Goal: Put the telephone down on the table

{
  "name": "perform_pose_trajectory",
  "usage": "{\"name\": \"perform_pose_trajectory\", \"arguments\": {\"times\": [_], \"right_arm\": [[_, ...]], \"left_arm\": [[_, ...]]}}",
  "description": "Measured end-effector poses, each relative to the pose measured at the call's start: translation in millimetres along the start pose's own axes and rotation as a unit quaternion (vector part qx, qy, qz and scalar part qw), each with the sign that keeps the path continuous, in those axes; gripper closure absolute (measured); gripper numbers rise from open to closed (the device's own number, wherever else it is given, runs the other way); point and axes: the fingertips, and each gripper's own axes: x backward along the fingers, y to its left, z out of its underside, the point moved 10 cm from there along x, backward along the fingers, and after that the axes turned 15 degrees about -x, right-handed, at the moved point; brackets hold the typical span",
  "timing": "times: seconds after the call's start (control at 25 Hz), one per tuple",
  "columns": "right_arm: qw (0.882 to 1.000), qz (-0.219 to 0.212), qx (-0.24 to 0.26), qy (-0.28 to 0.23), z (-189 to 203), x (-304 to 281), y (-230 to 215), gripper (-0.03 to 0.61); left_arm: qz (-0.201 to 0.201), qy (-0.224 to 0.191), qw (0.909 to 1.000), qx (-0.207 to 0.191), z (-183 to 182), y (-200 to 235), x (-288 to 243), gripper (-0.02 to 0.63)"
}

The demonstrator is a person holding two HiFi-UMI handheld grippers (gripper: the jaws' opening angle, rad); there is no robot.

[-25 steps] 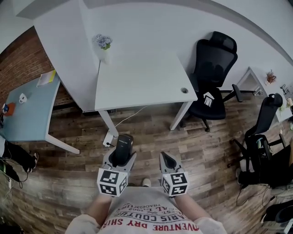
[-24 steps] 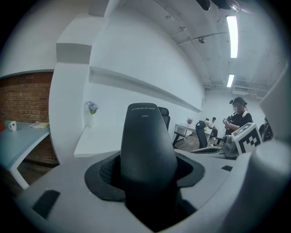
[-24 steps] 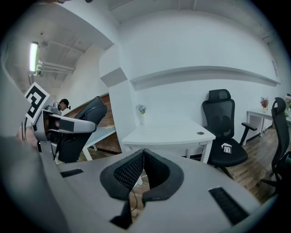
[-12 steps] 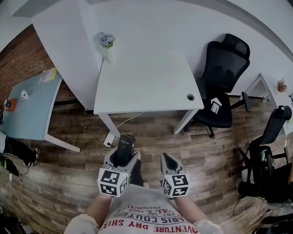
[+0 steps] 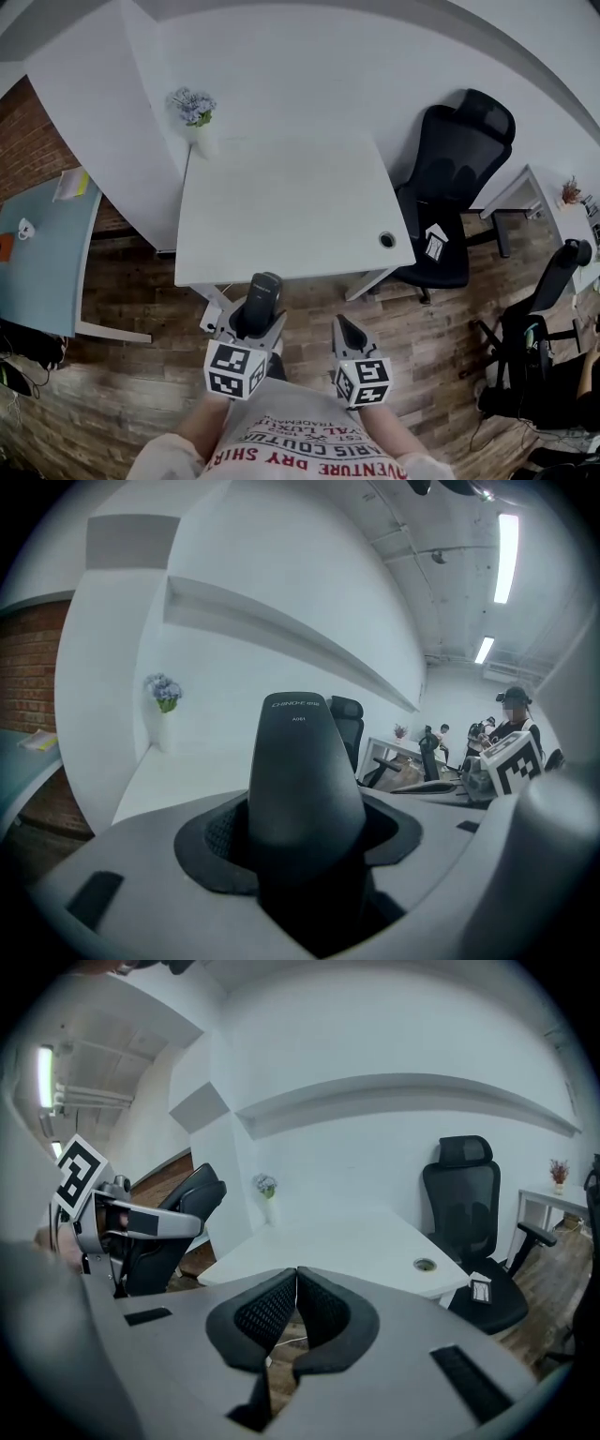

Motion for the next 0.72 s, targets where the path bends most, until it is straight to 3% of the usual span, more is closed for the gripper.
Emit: {"name": "perform_pose_trajectory", "arguments": {"times": [0.36,0.72], "right_arm": [[1.0,0.016,-0.003,0.005,-64,-128,-14,0.554],[1.0,0.008,-0.002,0.027,-95,-207,-25,0.554]], "left_arm": [[0.021,0.006,0.9997,0.008,-28,105,-102,0.319],[0.02,0.038,0.9987,0.029,-28,157,-155,0.319]]}}
